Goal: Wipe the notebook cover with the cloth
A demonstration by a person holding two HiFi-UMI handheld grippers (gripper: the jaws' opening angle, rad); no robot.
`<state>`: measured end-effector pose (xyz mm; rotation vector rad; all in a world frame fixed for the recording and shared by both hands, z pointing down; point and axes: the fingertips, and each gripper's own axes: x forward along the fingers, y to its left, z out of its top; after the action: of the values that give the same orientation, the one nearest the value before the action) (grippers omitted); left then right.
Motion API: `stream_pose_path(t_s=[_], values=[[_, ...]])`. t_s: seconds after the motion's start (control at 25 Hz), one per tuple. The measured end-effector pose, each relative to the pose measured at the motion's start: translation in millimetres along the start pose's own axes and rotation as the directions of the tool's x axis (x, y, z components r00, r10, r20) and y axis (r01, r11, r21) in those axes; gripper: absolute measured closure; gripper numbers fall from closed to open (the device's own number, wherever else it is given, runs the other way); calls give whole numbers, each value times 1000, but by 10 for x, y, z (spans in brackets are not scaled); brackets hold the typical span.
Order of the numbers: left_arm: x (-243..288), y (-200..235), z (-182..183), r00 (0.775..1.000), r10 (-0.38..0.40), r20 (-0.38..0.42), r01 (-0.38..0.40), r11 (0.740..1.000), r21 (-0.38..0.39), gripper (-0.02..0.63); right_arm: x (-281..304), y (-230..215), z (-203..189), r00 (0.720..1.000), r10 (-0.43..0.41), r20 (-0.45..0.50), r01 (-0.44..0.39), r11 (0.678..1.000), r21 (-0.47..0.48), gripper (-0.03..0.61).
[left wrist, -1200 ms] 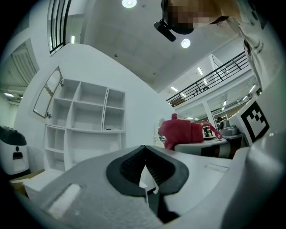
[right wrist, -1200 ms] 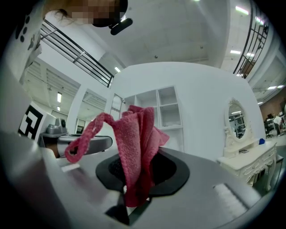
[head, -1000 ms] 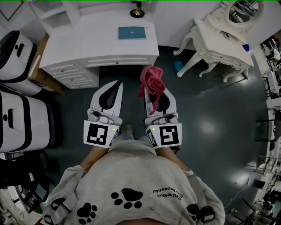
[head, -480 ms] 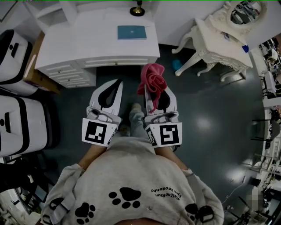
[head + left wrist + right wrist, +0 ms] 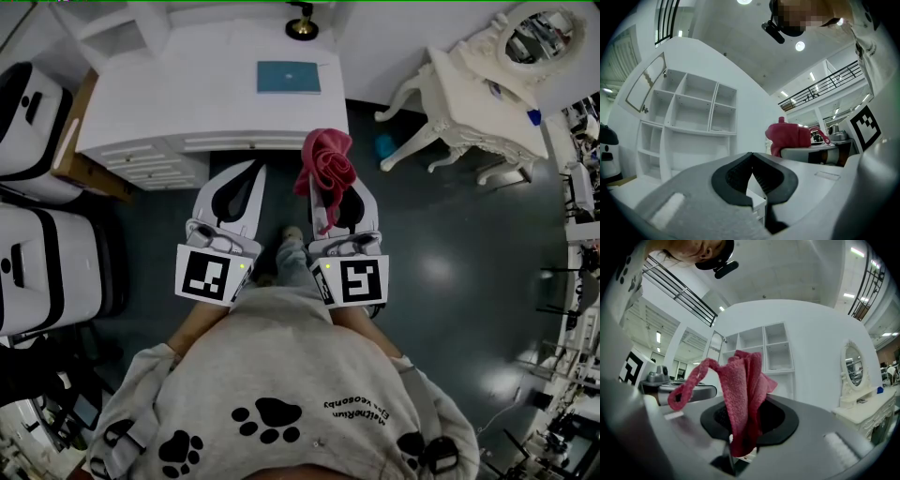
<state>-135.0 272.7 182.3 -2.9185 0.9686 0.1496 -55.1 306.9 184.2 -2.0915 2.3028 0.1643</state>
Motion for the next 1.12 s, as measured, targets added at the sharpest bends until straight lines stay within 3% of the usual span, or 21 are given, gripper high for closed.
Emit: stream_pose_path(t_s=[0.68, 1.12], values=[[1273, 364, -130, 994, 105, -13, -105, 994, 20, 618, 1059, -987, -151, 995, 102, 1, -102, 995, 3, 491], [1632, 534, -197, 983, 183, -33, -181, 982, 48, 618, 1483, -1317, -231, 987, 163, 6, -163, 986, 30, 491]])
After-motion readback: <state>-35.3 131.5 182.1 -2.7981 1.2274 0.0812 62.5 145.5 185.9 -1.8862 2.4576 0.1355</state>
